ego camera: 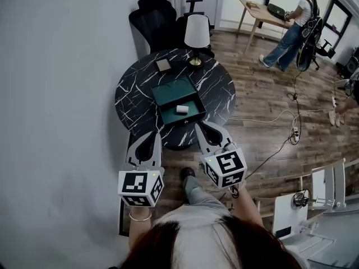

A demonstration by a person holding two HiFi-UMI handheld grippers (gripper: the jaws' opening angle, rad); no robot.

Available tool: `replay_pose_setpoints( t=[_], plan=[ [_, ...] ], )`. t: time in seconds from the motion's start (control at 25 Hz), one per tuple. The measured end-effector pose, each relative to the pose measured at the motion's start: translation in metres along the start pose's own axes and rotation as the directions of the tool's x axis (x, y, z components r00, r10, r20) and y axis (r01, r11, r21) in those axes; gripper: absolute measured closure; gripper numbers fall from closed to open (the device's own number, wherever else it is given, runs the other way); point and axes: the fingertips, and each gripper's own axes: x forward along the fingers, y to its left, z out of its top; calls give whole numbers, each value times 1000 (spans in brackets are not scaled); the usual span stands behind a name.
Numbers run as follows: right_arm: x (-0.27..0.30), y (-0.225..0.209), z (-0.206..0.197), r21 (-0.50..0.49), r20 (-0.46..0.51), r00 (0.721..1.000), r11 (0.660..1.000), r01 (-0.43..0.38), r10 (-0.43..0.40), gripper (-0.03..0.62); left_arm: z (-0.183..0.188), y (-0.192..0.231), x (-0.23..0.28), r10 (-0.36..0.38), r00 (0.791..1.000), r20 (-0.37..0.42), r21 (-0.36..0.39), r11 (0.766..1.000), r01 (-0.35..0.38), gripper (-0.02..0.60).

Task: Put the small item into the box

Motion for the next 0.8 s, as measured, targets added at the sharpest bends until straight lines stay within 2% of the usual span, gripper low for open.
replay_pose_setpoints(
  t=[0.8],
  plan=[
    [-33,-3,12,40,63,998,999,-13,10,568,-4,-25,-5,-3,1000,2,-6,1000,3,566]
  ],
)
